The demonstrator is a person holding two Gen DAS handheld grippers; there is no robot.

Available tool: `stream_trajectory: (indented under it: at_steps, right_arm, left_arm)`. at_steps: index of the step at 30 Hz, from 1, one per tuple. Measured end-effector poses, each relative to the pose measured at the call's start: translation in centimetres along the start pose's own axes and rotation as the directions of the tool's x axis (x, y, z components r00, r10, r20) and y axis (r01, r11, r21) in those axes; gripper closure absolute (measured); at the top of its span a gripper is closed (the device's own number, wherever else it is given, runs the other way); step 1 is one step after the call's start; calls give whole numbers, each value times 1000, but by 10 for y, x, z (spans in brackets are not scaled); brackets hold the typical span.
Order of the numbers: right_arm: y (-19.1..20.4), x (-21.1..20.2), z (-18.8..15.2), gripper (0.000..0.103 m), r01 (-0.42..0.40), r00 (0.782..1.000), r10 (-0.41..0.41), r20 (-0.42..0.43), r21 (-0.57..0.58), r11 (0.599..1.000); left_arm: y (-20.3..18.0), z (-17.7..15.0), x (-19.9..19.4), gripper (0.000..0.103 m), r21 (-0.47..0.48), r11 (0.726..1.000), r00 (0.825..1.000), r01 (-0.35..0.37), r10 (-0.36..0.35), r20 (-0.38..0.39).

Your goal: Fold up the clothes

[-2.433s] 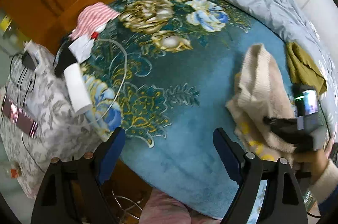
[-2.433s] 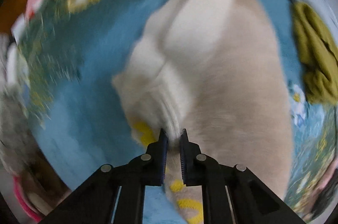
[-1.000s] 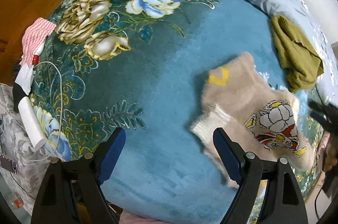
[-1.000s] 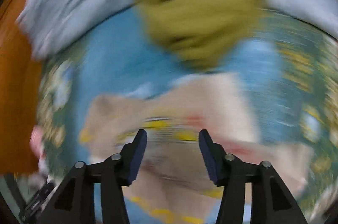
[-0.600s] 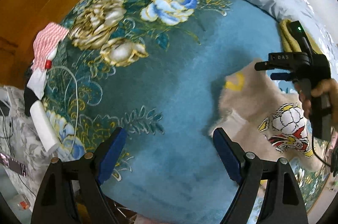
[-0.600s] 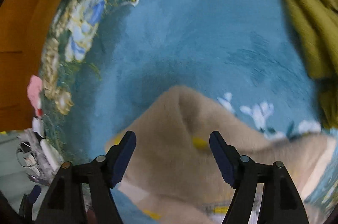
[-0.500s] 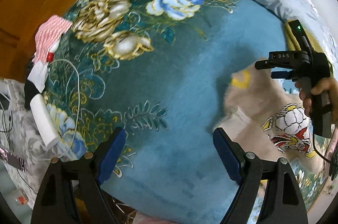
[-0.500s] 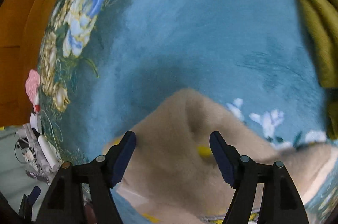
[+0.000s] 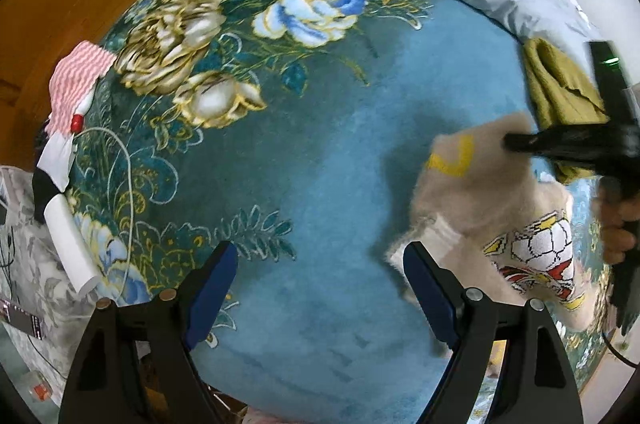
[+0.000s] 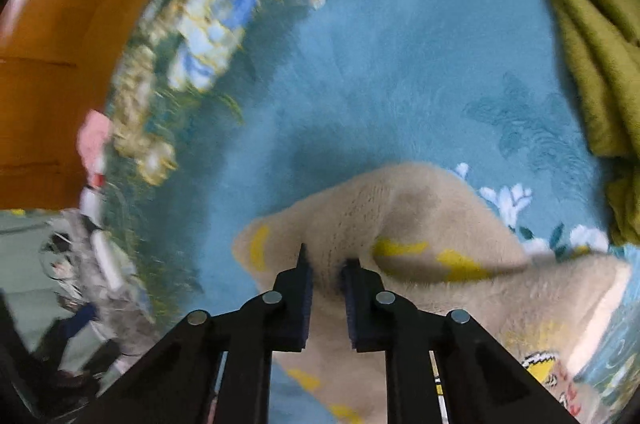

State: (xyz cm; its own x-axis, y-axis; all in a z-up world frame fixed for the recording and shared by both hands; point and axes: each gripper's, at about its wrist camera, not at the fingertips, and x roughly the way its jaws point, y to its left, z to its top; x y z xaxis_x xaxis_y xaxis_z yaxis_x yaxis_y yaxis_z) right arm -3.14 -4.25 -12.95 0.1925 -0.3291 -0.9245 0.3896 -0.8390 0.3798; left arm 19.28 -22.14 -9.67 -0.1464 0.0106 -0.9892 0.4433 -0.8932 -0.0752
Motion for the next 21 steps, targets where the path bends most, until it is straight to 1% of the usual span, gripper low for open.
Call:
stream_trajectory:
  at_steps: [2, 3, 4, 5, 7, 8, 9, 10, 11, 13, 15, 16, 18, 21]
  right_arm:
    - [-12, -38, 1, 89, -58, 993, 51, 103, 64, 996]
    - [-24, -59, 0, 89, -92, 983, 72, 168, 112, 989]
    - [-44, -84, -3, 89, -133, 963, 83, 256, 184, 974]
    - [-66, -109, -7, 89, -181, 934, 84, 348, 256, 950]
    - [-106, -148, -20, 89, -184, 889, -6, 458, 368, 912]
    - [-125, -166, -27, 89, -184, 862, -60, 503, 421, 888]
    - [-140, -176, -34, 89, -158, 852, -119, 510, 468, 870]
    - [-155, -182, -41, 89, -127, 849, -176, 498, 516, 847]
    - [-170, -183, -49, 89, -104, 852, -222, 474, 569, 816]
    - [-198, -182, -73, 89, -86, 861, -276, 427, 657, 749]
    - [-216, -186, -92, 89, -78, 865, -297, 404, 694, 716]
    - [-222, -189, -102, 89, -84, 862, -305, 405, 707, 703]
    - [-232, -198, -121, 90, -117, 846, -321, 426, 735, 667]
    - [-244, -215, -145, 90, -146, 822, -355, 444, 769, 622]
  left_arm:
    - [-5, 2, 0, 18, 10, 1000, 1000, 10, -10, 3]
    - [-9, 3, -1, 18, 17, 1000, 1000, 17, -17, 4]
    - [-13, 4, -1, 18, 26, 999, 1000, 24, -24, 5]
    - [-18, 5, -1, 18, 36, 999, 1000, 31, -31, 6]
    - [-29, 8, -2, 18, 61, 997, 999, 45, -45, 6]
    - [-35, 9, -1, 18, 76, 996, 999, 52, -52, 5]
    - [-43, 11, -1, 18, 91, 994, 998, 61, -61, 3]
    - [-51, 14, 0, 18, 106, 992, 997, 71, -72, 2]
    - [-59, 17, 1, 18, 122, 989, 997, 81, -82, 2]
    - [-78, 24, 4, 18, 151, 983, 995, 100, -102, 1]
    - [-101, 34, 9, 18, 188, 975, 993, 120, -122, -2]
    - [-116, 37, 12, 18, 213, 968, 991, 132, -134, -5]
    - [-146, 43, 19, 18, 263, 952, 987, 157, -159, -16]
    - [-189, 47, 32, 18, 326, 921, 977, 214, -207, -56]
